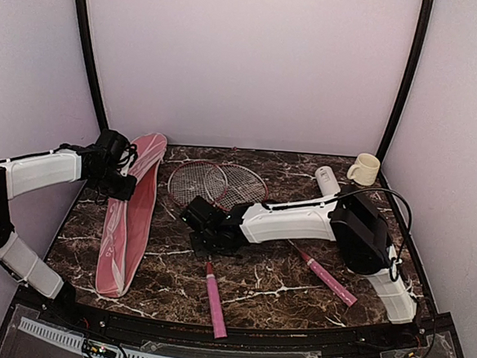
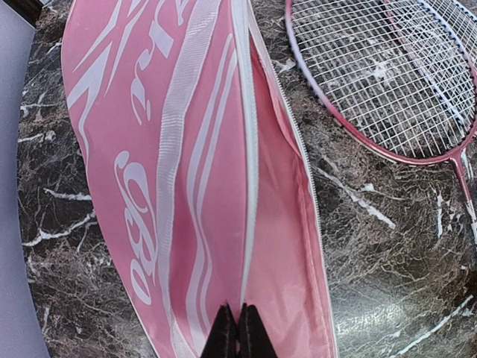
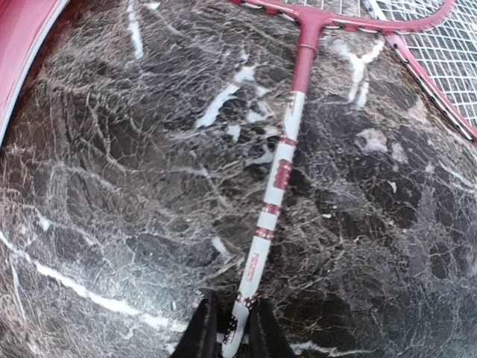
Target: Pack up the badminton gear
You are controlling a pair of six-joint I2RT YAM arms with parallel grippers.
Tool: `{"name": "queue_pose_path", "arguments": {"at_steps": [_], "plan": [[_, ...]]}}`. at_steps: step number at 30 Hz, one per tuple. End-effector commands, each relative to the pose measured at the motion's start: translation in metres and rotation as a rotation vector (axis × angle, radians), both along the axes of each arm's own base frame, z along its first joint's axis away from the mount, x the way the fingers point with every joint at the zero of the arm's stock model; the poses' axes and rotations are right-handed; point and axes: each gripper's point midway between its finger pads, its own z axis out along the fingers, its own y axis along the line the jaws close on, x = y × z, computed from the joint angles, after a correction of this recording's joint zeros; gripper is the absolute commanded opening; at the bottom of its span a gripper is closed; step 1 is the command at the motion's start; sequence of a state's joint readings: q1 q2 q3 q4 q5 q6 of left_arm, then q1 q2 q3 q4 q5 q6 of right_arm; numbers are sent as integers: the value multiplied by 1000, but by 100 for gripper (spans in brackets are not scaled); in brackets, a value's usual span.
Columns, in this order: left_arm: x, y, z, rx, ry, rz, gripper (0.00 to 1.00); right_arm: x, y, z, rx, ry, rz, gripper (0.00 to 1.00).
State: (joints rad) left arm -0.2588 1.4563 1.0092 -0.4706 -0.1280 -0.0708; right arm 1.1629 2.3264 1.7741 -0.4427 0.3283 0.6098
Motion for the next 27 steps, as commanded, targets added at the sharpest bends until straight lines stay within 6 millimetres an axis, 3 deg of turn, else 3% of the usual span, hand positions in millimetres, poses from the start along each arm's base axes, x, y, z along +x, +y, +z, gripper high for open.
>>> {"name": "queue_pose_path", "arguments": {"at_steps": [1,4,12,21,27], "plan": [[-5,1,0,24,12,-7,0,-1,-5,0,-11,18,-16,7],[-5,1,0,29,12,-7,0,2,-7,12,-3,-3,-29,0],[-6,-7,-3,31,15,-37,0,5,-18,62,70,-72,-41,0],[-11,-37,-4,49,5,-149,0,14,-77,107,53,-171,-131,0],[-10,-69,4,-36,-28,-240,0,21,-134,110,-13,-208,-217,0]]}}
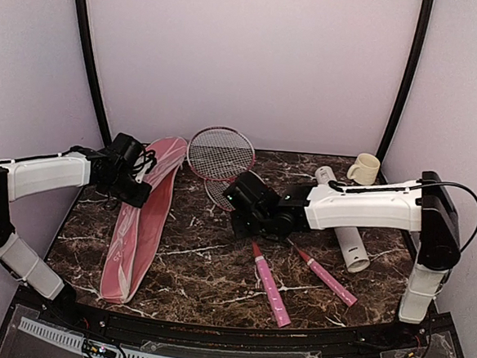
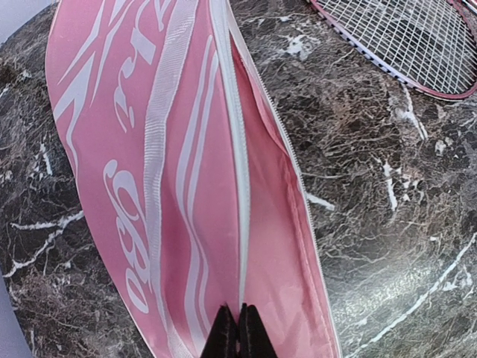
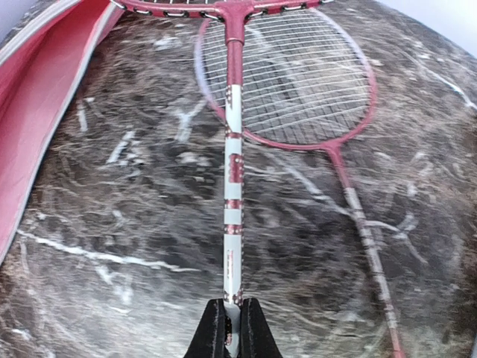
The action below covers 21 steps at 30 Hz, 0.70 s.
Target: Pack up the badminton gear
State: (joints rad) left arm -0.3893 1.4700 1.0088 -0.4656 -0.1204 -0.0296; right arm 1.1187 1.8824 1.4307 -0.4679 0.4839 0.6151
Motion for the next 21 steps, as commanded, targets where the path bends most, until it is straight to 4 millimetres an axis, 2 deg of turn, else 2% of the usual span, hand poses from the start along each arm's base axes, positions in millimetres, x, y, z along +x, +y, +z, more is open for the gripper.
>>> {"name": "queue_pose_path", "arguments": {"at_steps": [1,7,10,12,16,21], "plan": [[1,-27,7,-67,-30,-85,0,15,-44,8,-35,-54,-101,0],[-11,-76,-4,-141,33,-190,0,13,-93,4,-88,-66,-177,0],[-17,-103,-6,-187,69,-249,0,7,-109,8,-82,-62,-195,0],[-16,-114,-5,-209,81,-268,0,-2,-120,-4,-109,-36,-181,0],[-10,-136,5,-272,85,-306,0,-22,-125,-9,-103,1,-109,0],[-2,-141,12,-294,45,-310,0,-60,-111,-19,-123,44,33,0]]}}
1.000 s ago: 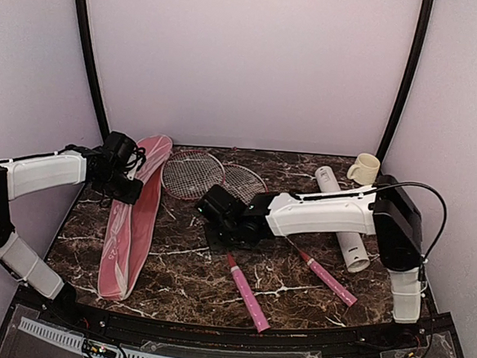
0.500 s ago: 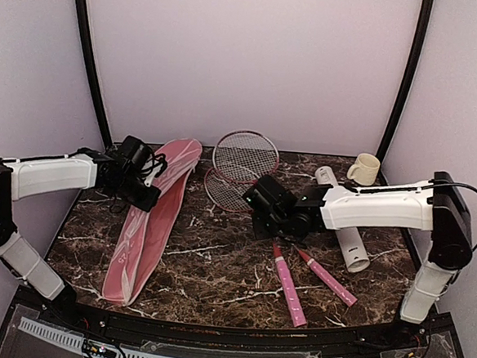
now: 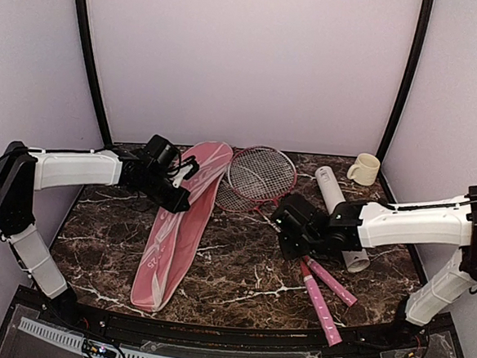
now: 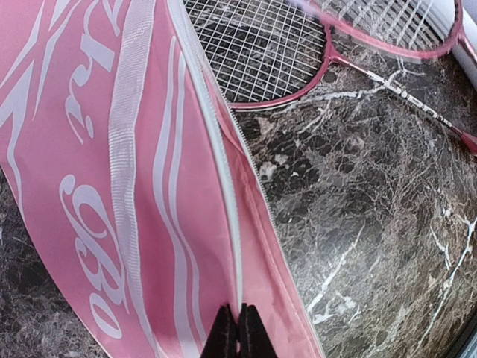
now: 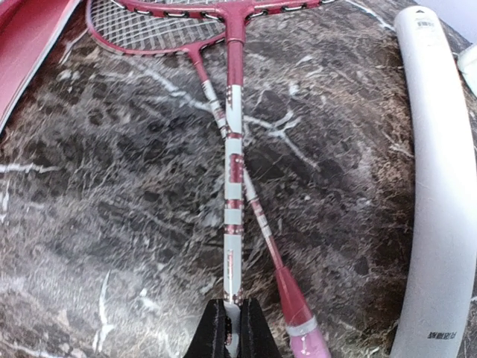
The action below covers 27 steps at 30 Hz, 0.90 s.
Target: Pack up the badminton gear
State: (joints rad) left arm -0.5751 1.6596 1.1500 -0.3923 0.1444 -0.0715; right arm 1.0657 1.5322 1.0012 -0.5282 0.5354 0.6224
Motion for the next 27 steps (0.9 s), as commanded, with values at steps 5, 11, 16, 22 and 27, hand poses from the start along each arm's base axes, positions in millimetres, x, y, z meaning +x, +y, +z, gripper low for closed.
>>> {"name": "queue_pose_path", "arguments": {"at_steps": [5,11,16,22,27], "plan": [[7,-10,15,-62,-52,-6,0,-59,30,-6,-12,81,207,0],[6,-7,14,-55,-54,-6,0,-86,44,-14,-18,134,292,0],[2,-13,17,-82,-47,-36,0,-92,61,-12,10,130,332,0],[-9,-28,21,-116,-46,-91,0,-89,95,-4,100,105,365,0],[-25,-47,28,-161,-46,-130,0,-76,115,-8,114,81,313,0]]}}
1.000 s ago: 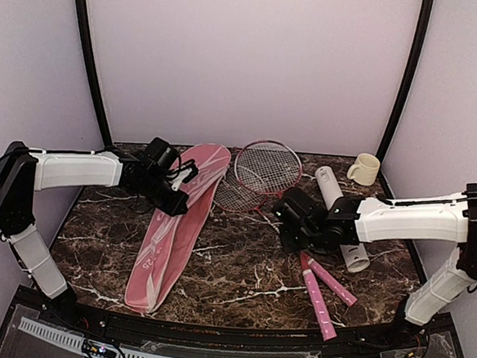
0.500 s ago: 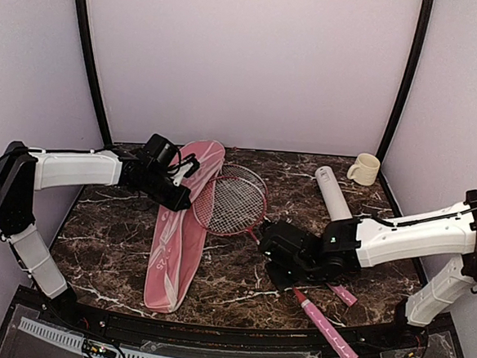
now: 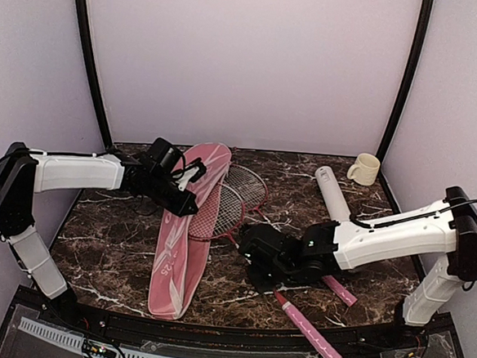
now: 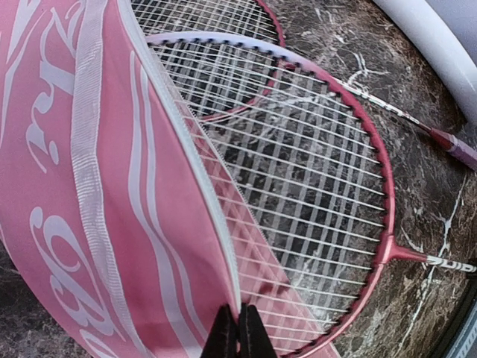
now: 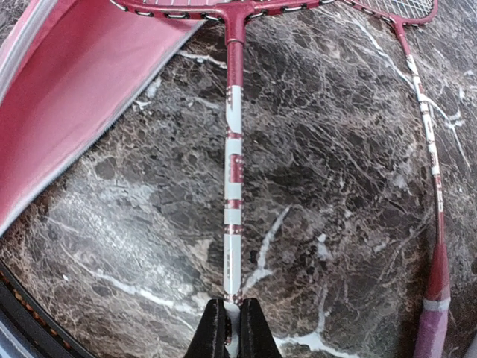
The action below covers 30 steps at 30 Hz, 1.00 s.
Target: Pack up the badminton gear
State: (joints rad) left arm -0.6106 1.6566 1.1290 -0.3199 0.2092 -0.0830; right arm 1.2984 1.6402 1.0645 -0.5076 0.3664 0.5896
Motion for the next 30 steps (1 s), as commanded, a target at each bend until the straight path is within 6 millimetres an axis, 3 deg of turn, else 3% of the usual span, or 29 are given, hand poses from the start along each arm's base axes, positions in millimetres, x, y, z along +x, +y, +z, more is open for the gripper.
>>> {"name": "queue_pose_path", "arguments": {"at_steps": [1,6,16,24,30], "plan": [[-20,-26,23,-89,-33,-75,0,13,37,15,109,-45,-40,0],[-37,-47,23,-120,-12,-105,0,30,56,15,171,-41,-131,0],[-61,-91,30,-214,17,-139,0,67,67,19,300,-40,-268,0],[-75,-113,28,-225,26,-186,0,105,63,24,322,-119,-338,0],[-77,-117,23,-245,48,-161,0,127,62,28,348,-180,-398,0]]}}
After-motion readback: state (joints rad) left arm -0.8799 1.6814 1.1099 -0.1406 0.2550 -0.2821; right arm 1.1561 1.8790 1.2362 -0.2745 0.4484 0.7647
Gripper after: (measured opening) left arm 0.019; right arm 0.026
